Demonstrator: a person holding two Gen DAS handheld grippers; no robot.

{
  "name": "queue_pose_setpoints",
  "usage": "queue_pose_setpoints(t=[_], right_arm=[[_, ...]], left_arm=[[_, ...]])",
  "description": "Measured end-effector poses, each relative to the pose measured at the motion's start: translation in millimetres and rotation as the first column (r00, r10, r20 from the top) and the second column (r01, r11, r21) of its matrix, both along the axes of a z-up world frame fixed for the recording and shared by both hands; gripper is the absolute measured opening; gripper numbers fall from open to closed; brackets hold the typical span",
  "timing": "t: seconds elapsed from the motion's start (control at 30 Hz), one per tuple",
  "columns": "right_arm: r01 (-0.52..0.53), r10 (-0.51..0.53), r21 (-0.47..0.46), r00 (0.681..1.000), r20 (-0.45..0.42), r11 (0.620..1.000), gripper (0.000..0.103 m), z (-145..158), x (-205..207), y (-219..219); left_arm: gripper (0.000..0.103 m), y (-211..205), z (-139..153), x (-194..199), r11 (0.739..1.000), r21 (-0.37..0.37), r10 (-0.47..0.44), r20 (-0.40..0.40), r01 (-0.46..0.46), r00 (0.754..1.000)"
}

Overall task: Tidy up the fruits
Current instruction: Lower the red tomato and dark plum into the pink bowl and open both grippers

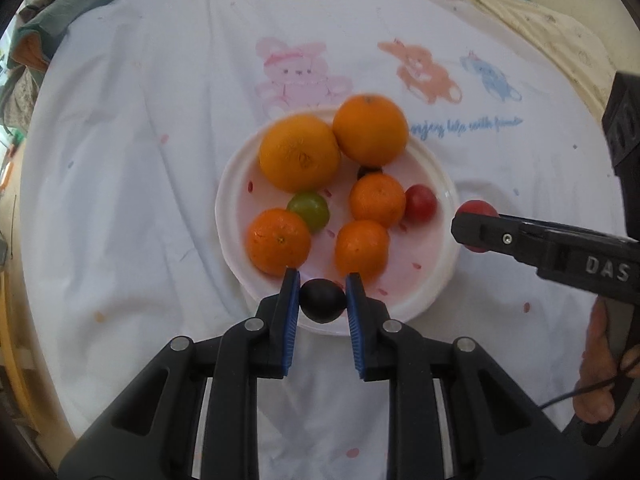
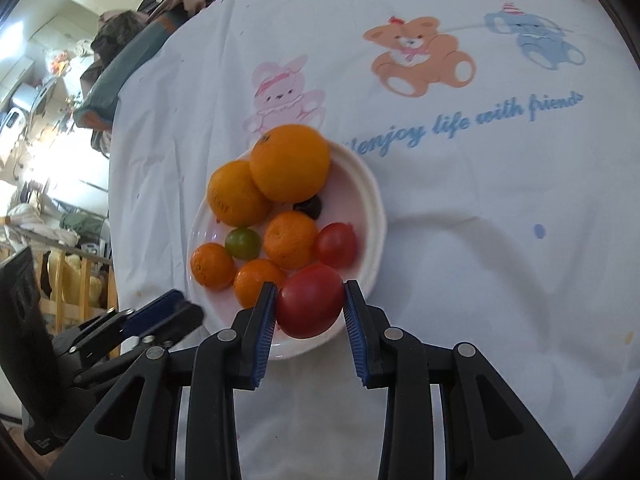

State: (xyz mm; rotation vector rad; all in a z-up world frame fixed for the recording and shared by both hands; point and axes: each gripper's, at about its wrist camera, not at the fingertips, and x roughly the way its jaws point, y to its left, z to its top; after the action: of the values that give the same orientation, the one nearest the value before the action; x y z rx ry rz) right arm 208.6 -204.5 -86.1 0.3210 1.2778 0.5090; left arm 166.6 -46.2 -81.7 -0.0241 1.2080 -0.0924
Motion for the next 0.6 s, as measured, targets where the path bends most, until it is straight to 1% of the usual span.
queue_pose_setpoints(t=[0.1, 0.2, 0.3, 0.37, 0.5, 0.57, 0.6], right_arm=[[-0.005, 0.005, 0.003, 1.000, -0.012, 1.000, 0.035, -5.0, 0.3, 3.1], [-0.005, 0.006, 0.016, 0.999, -0.032, 1.000, 0.035, -9.3, 1.4, 4.3], [0.004, 0.000, 0.062, 0.998, -0.063, 0.998, 0.036, -13.6, 2.5, 3.4], [0.009, -0.006, 0.063, 0.998, -0.058, 0.998, 0.036, -13.7, 2.8, 3.2], [0.023, -0.017, 0.073, 0.996, -0.083, 0.997, 0.038, -19.7, 4.1, 2.1], [0.028, -0.020, 0.087, 0.996, -0.089, 0.996, 0.038, -20.9, 3.6, 0.4], [0.028, -0.020, 0.087, 0.996, -0.087, 0.996, 0.038, -20.4, 3.6, 0.4]], left_arm=[[0.020, 3.1, -7.3, 2.2, 1.000, 0.003, 0.014, -0.016, -0.014, 1.000], [0.020, 6.5, -12.4, 4.1, 1.000, -0.017, 0.023, -0.030, -0.024, 0.999], [0.020, 5.7, -15.0, 4.5, 0.999, -0.036, 0.019, -0.033, -0.020, 0.999], [0.020, 3.4, -14.3, 5.2, 0.999, -0.041, 0.012, -0.028, -0.013, 1.000], [0.021, 0.3, -15.2, 9.5, 0.998, -0.060, -0.004, -0.042, 0.001, 0.999], [0.031, 1.9, -14.6, 12.4, 0.998, -0.061, 0.003, -0.042, -0.006, 0.999], [0.041, 2.9, -13.7, 12.7, 0.998, -0.061, 0.012, -0.035, -0.015, 0.999]])
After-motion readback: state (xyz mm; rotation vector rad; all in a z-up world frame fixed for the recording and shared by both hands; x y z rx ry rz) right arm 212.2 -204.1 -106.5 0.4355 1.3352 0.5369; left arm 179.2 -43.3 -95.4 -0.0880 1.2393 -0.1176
